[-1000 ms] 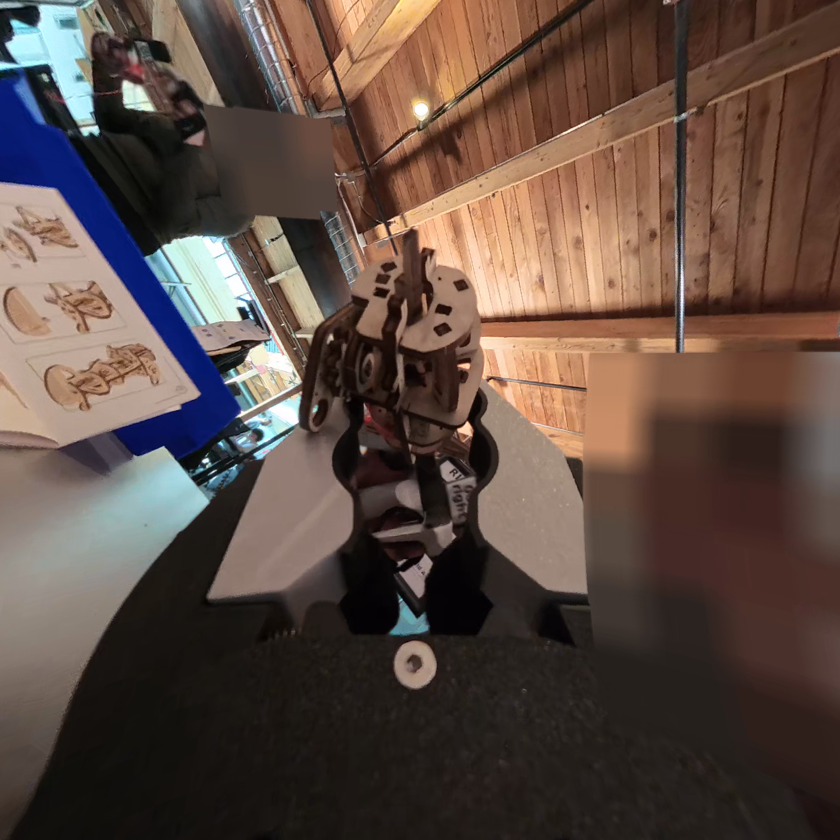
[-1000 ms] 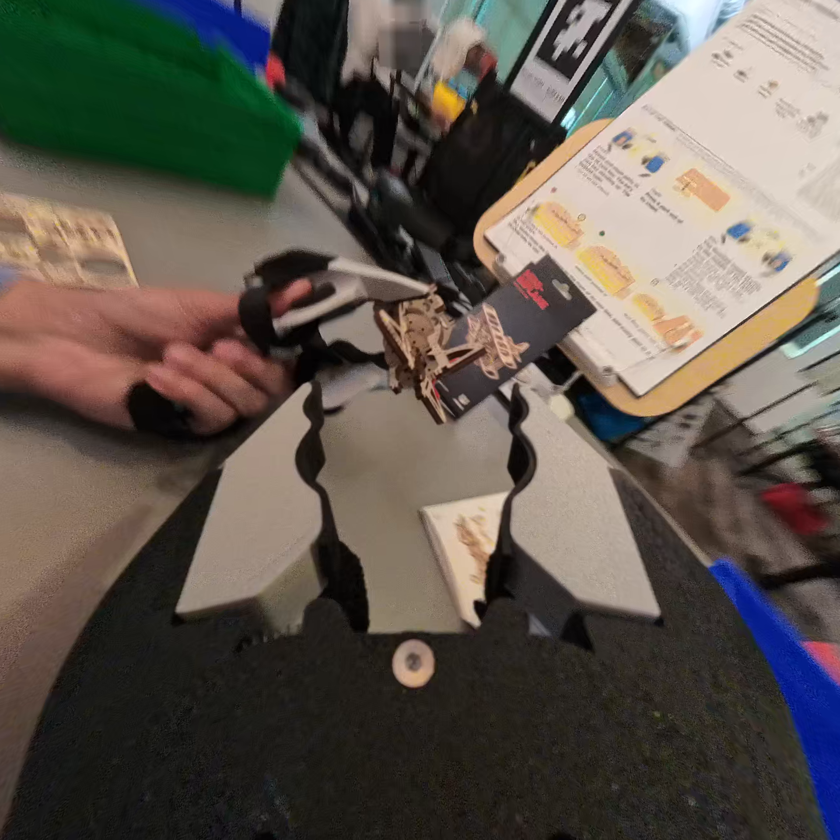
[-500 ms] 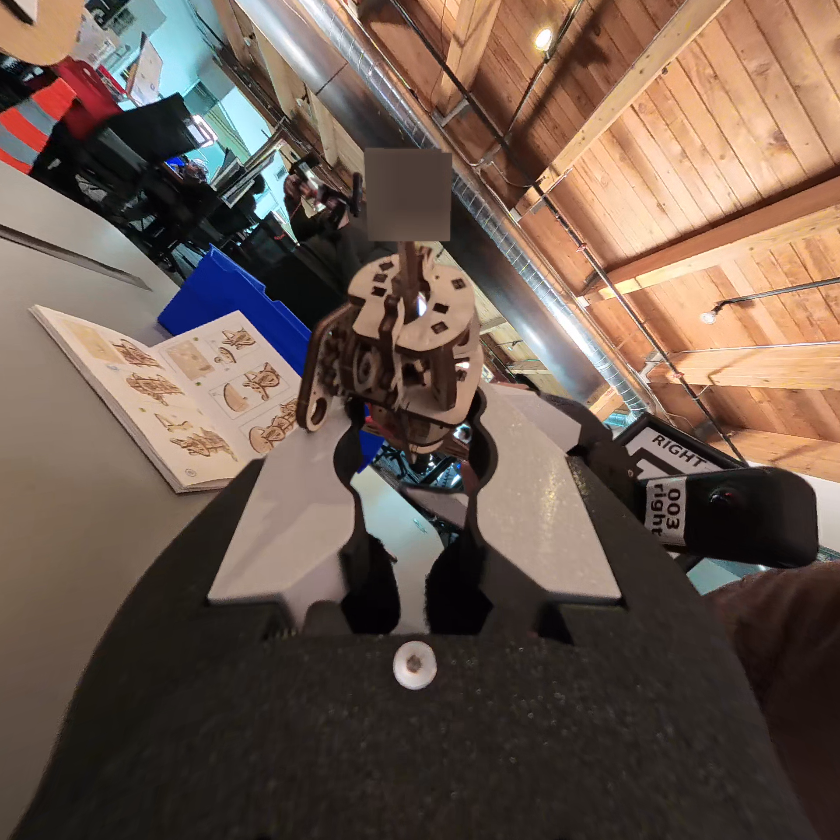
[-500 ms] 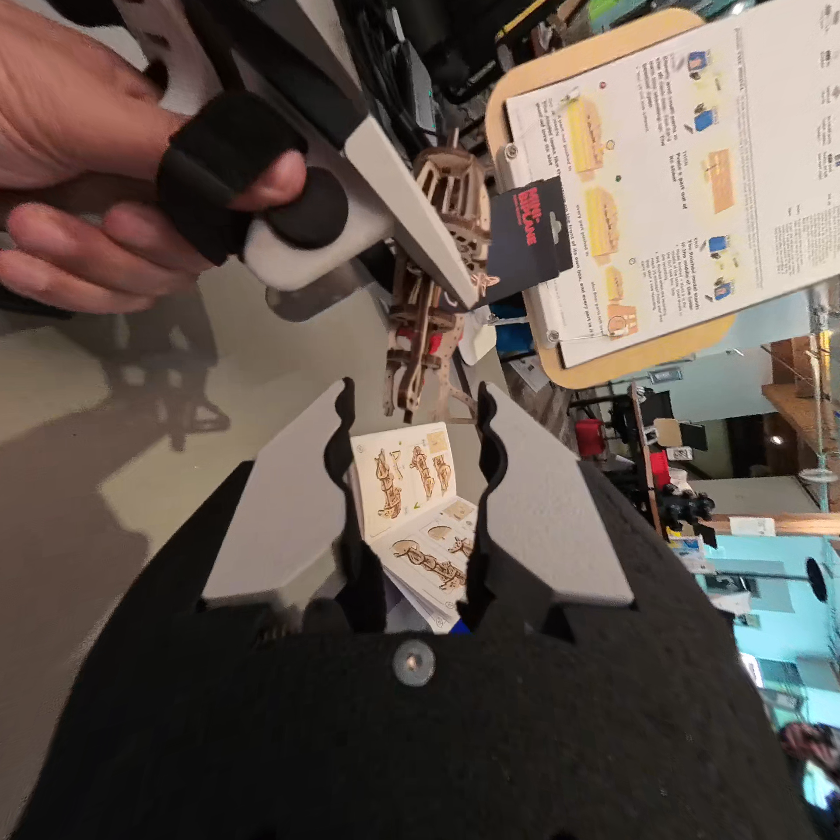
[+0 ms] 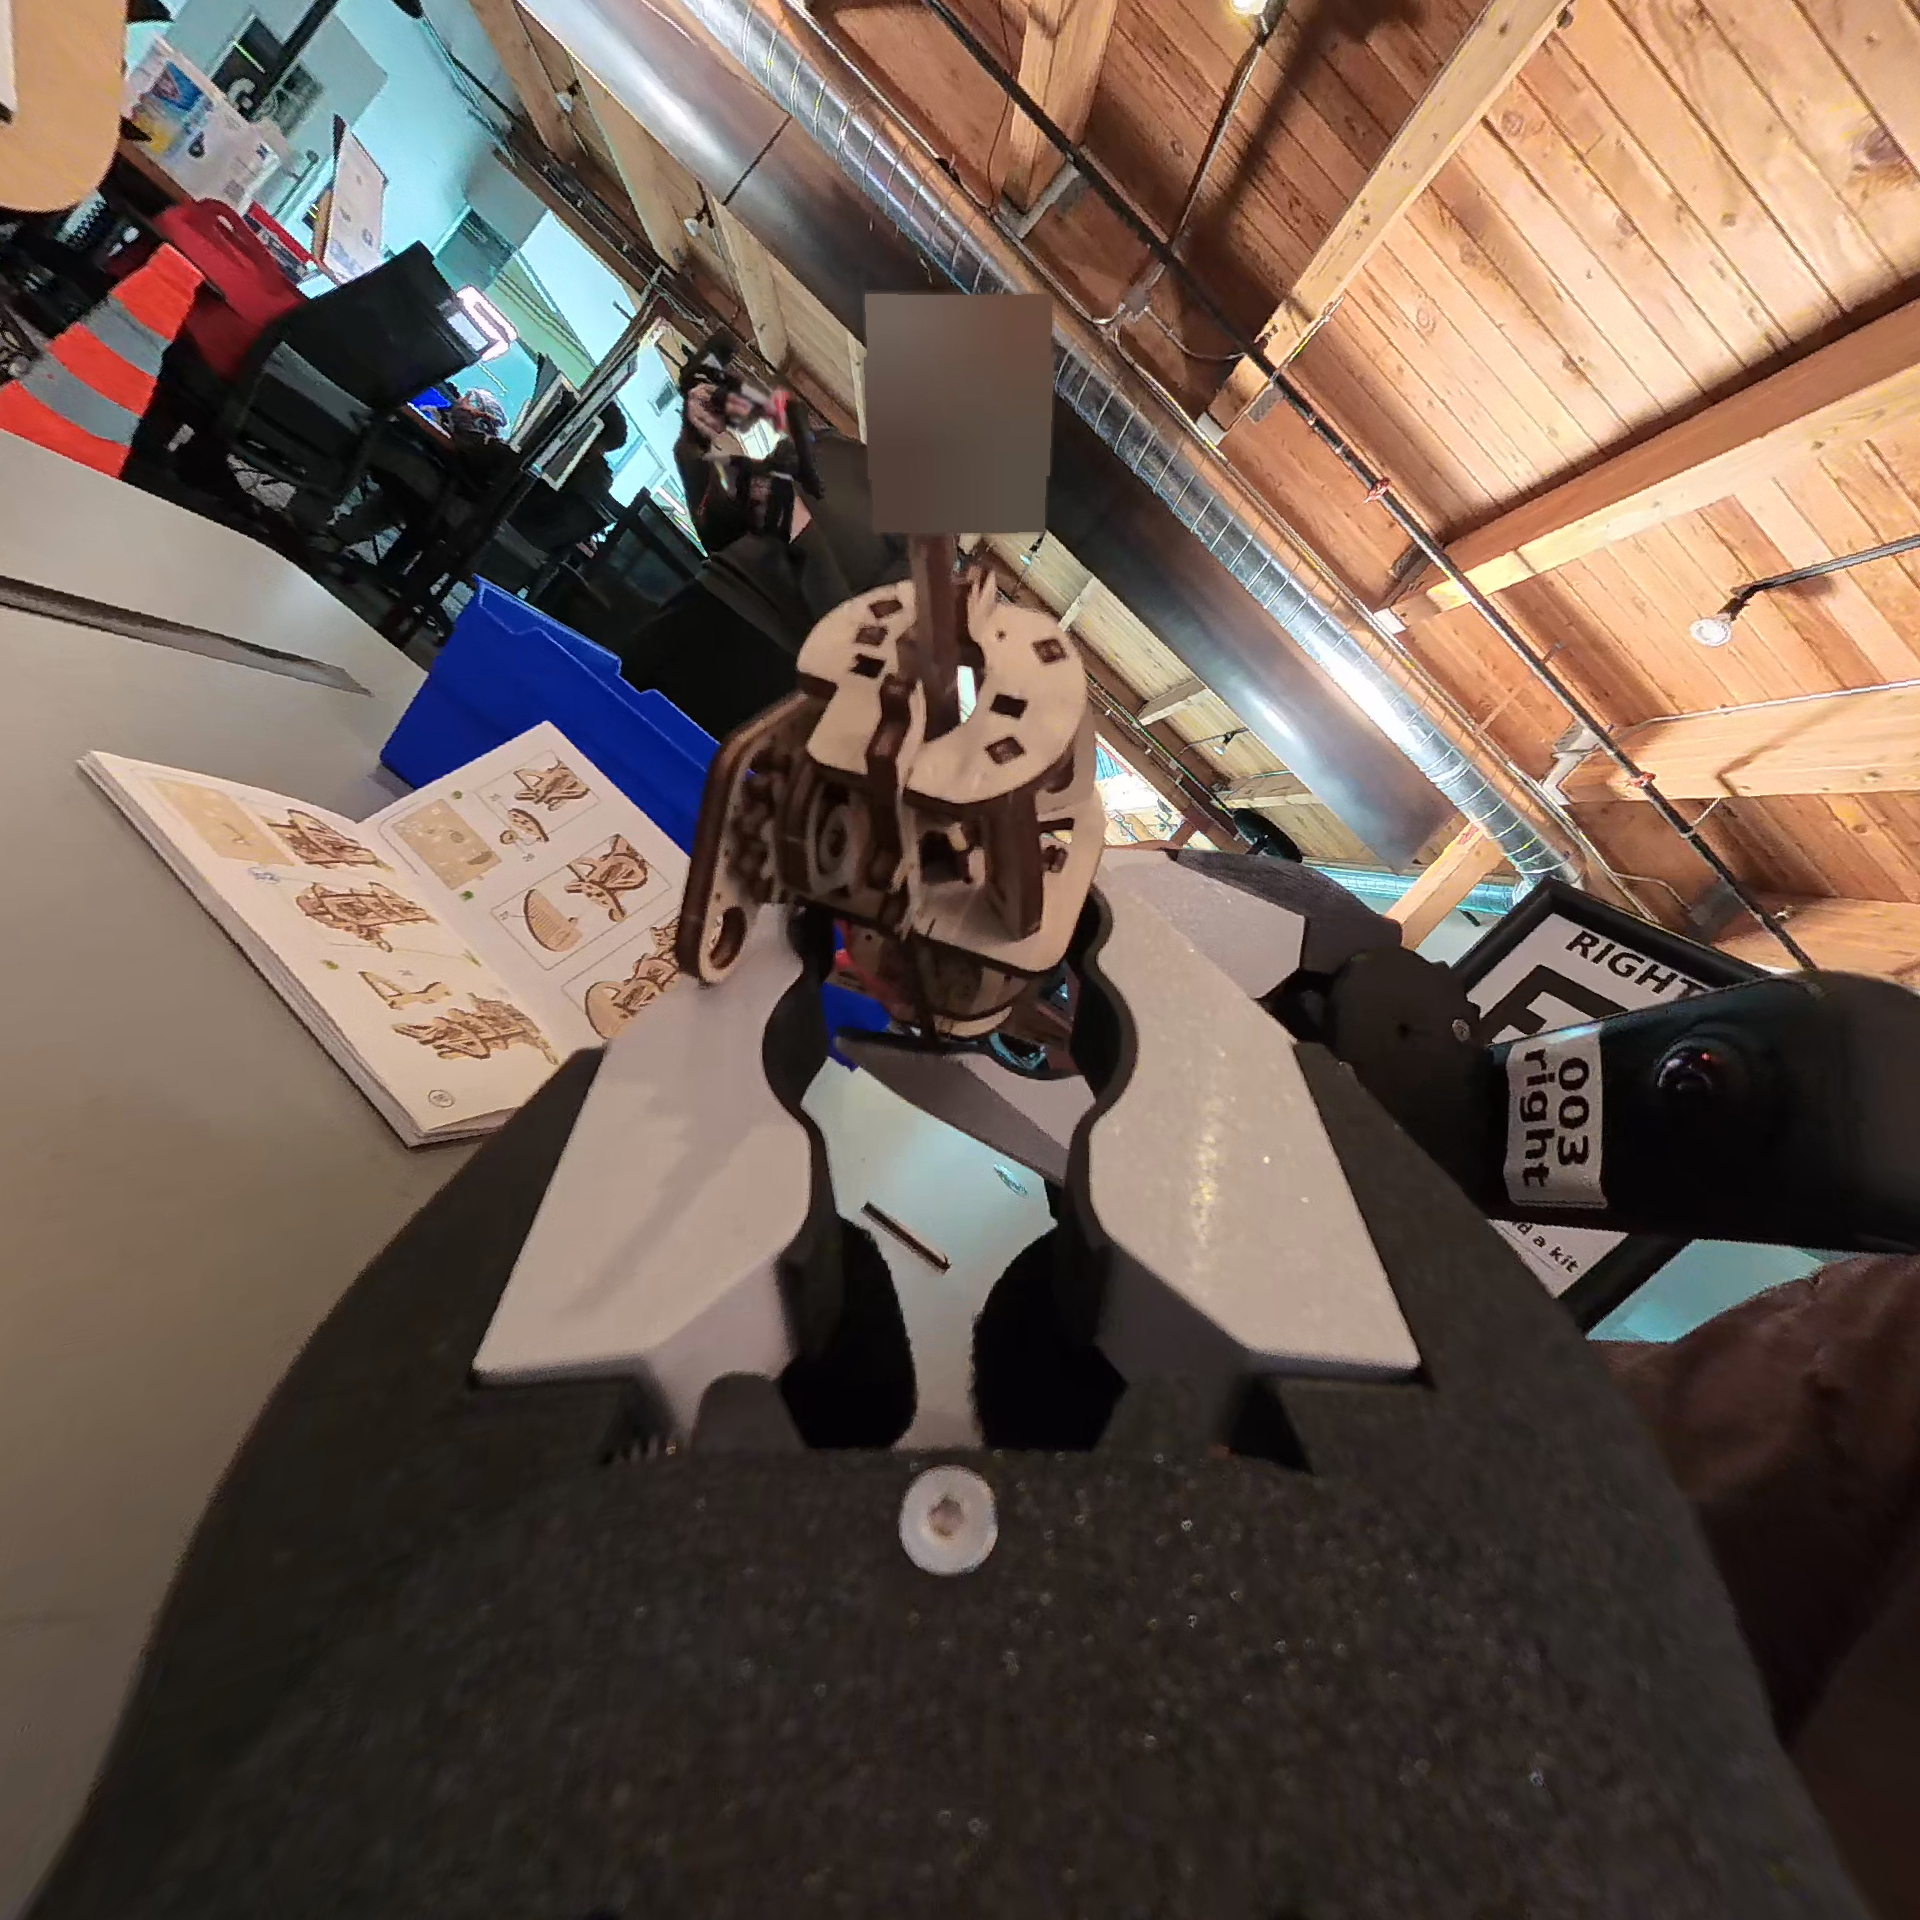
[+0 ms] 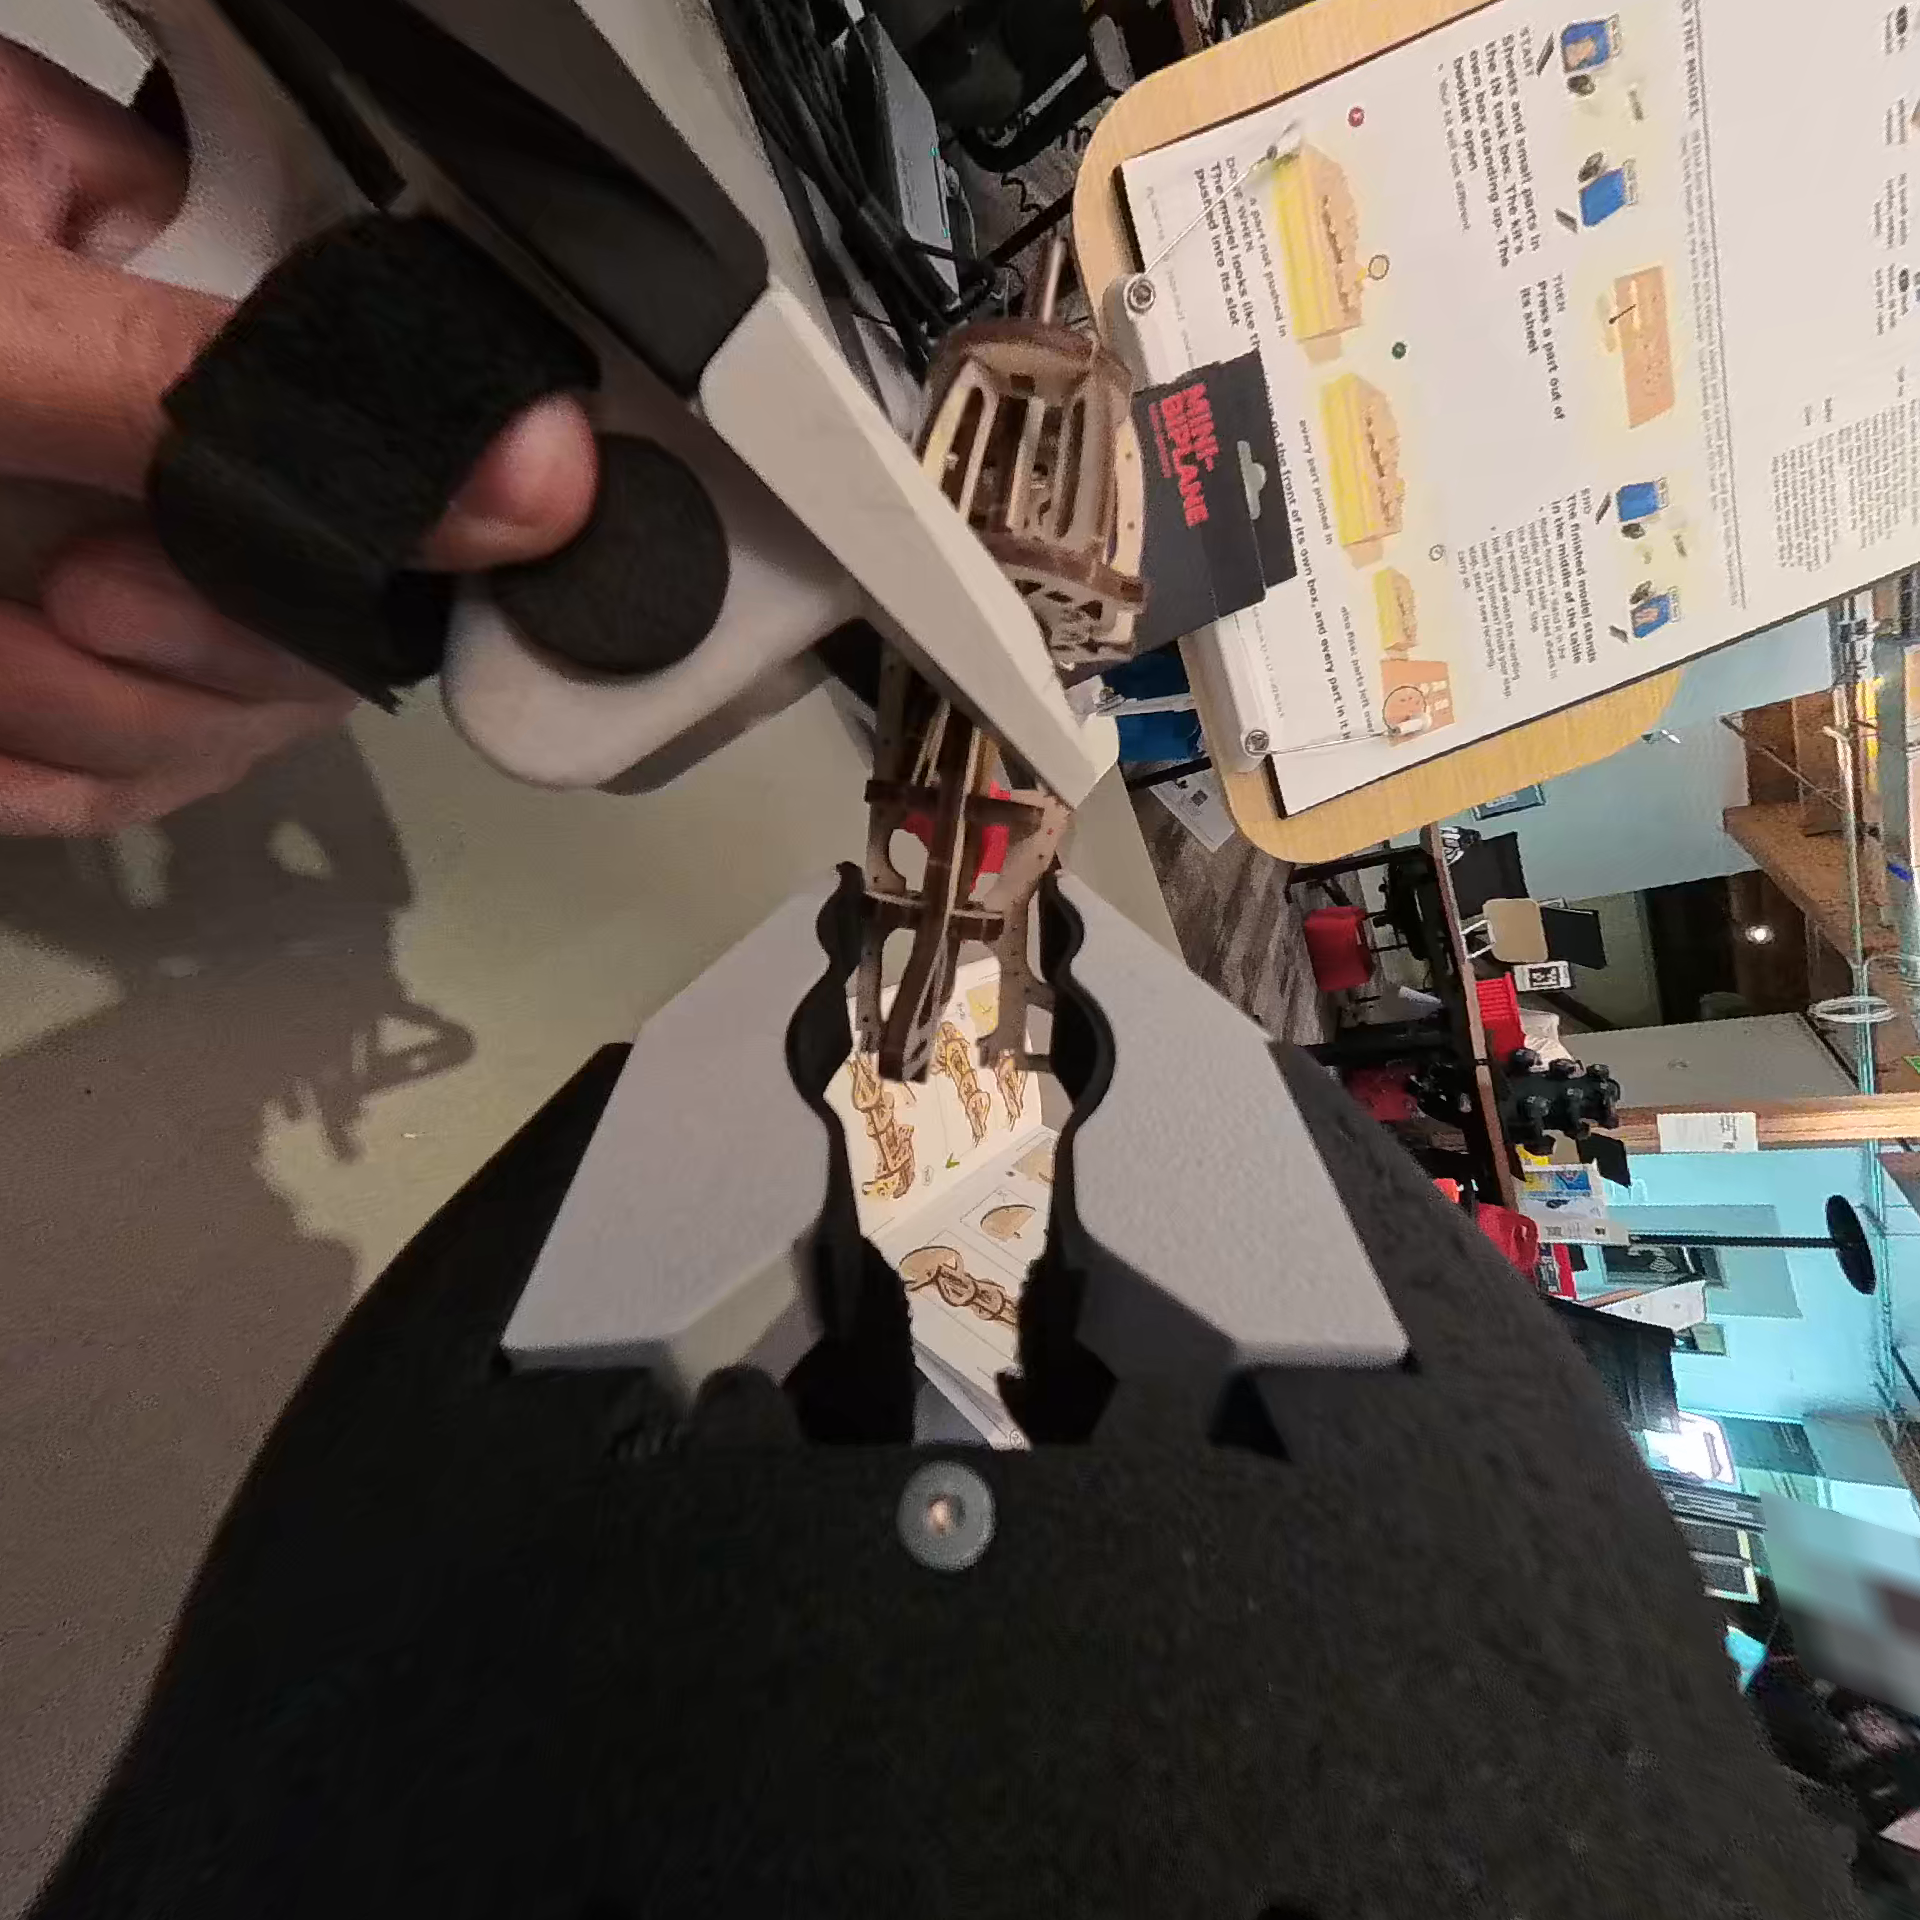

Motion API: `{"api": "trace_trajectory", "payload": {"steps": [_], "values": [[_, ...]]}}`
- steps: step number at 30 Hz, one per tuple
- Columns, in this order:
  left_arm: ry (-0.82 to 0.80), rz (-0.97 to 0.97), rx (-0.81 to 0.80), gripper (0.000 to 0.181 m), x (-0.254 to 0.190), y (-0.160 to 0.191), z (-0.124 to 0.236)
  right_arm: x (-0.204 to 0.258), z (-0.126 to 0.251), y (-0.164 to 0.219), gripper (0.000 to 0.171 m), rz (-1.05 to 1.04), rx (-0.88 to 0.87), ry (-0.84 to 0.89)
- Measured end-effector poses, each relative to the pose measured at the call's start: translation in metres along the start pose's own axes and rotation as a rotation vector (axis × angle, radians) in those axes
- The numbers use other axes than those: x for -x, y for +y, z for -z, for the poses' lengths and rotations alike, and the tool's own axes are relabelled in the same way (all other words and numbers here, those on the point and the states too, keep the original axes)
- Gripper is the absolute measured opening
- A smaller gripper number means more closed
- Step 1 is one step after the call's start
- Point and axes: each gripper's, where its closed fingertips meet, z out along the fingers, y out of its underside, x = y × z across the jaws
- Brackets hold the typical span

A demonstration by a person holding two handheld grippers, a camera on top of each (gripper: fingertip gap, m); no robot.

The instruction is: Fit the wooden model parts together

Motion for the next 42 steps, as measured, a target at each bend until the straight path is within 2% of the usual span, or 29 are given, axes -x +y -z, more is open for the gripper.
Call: {"api": "trace_trajectory", "payload": {"steps": [1, 21, 27, 29, 42], "values": [[0.002, 0.003, 0.000, 0.042, 0.000, 0.000, 0.000, 0.000, 0.000, 0.000, 0.033, 0.007, 0.001, 0.002], [-0.015, 0.021, -0.033, 0.041, 0.004, -0.003, 0.003, 0.001, -0.005, -0.001, 0.031, -0.027, 0.005, -0.004], [-0.049, -0.010, -0.018, 0.041, 0.005, -0.001, 0.002, 0.004, -0.011, 0.003, 0.047, 0.015, 0.081, 0.027], [-0.051, 0.006, -0.017, 0.041, 0.006, 0.000, 0.003, -0.001, -0.013, 0.006, 0.034, 0.047, 0.112, 0.062], [-0.026, 0.031, -0.056, 0.041, 0.002, -0.004, 0.004, -0.002, -0.011, 0.002, 0.029, -0.048, 0.085, 0.051]]}}
